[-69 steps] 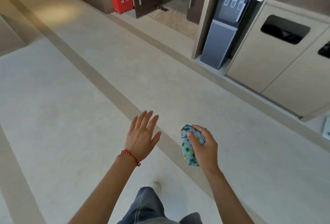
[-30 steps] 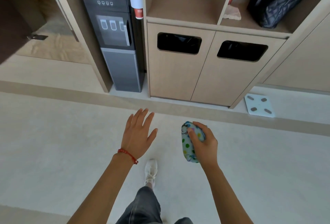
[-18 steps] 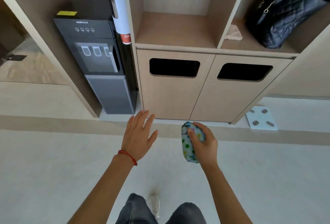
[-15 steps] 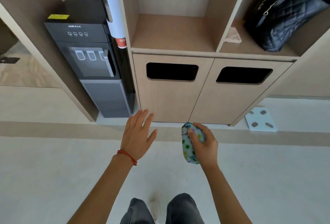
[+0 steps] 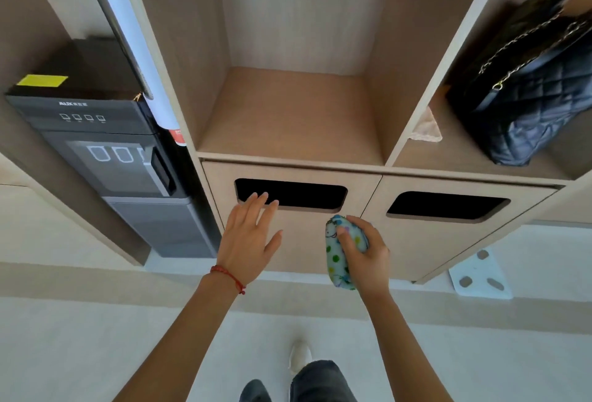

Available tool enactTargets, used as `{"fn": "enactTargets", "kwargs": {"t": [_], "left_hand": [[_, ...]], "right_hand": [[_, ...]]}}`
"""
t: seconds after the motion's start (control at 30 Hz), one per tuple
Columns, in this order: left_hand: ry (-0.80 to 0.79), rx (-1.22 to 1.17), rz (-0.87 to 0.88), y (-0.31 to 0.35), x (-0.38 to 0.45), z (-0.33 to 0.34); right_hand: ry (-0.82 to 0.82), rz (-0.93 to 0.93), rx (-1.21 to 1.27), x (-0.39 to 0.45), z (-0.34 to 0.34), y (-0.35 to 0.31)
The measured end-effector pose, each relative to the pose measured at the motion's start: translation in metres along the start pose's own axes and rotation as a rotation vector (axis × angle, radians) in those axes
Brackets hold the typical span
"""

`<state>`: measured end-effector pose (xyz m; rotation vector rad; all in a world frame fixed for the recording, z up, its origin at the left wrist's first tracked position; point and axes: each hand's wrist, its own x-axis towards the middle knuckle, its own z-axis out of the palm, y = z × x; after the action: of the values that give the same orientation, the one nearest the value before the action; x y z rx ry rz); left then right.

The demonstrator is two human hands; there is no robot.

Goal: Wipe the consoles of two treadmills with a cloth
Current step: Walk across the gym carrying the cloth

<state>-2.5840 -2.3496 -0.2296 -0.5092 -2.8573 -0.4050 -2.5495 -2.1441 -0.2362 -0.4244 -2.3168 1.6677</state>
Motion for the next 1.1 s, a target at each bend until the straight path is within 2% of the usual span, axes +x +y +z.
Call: {"fn": "enactTargets", "kwargs": {"t": [0.37, 0.57, 0.83, 1.1], "left_hand": [[-0.010, -0.012, -0.030, -0.026, 0.141, 0.019], [-0.048, -0.016, -0.016, -0.054, 0.196, 0.035], [-0.117, -0.036, -0.009, -0.089, 0.251, 0.055], [-0.120, -0.062, 0.020, -0.099, 0.273, 0.064]], "right_hand": [[-0.060, -0.015, -0.011, 0.157, 0.032, -0.025], [0.001, -0.023, -0.074, 0.214, 0.067, -0.025], [0.035, 0.049, -0.182, 0.272, 0.101, -0.034], [0.023, 0.082, -0.433, 0.290, 0.112, -0.024]]}}
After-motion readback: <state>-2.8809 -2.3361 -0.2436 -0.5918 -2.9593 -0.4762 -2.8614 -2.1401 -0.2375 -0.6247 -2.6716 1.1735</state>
